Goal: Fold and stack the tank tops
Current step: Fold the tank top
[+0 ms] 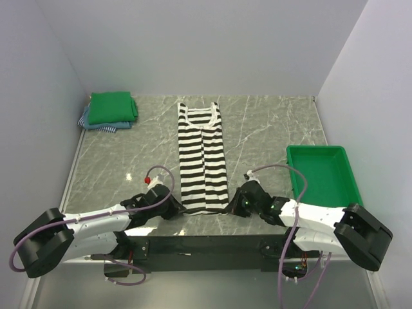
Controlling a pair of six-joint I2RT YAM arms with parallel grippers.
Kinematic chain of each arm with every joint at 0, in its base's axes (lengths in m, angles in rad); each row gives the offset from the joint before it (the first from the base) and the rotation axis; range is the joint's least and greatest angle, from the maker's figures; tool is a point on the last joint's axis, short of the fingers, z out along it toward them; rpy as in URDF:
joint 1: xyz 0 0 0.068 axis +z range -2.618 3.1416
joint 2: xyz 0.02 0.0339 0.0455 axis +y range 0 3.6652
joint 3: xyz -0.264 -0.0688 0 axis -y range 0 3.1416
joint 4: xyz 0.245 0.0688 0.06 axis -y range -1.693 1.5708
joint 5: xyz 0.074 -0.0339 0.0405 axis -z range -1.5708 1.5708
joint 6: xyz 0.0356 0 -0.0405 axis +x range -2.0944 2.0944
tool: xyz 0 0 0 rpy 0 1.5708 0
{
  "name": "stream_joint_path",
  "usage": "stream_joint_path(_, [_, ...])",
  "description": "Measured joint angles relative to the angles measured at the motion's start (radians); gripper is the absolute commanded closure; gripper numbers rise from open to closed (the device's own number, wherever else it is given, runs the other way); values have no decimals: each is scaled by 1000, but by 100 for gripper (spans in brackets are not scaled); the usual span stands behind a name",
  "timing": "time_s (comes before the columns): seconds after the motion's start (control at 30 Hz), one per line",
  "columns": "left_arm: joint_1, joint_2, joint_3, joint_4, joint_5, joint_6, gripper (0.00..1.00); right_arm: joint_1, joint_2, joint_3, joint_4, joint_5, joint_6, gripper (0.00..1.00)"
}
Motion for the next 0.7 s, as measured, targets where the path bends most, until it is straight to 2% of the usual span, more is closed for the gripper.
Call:
stream_joint_path(0.17, [-77,-22,10,-56,2,-8,99,108,-52,0,-76,39,18,100])
stream_joint_path(0.43, [-273,-186,32,-344,-21,-90,99,324,-260,6,-300,103,115,100])
stream_joint_path(0.57, [-282,-259,77,-460,-54,-106,100,332,-300,60,-404,148,124,99])
stream_joint_path(0.7, [-253,-272,153,-504,-92,-93,100,308,-260,170,-453,172,94,100])
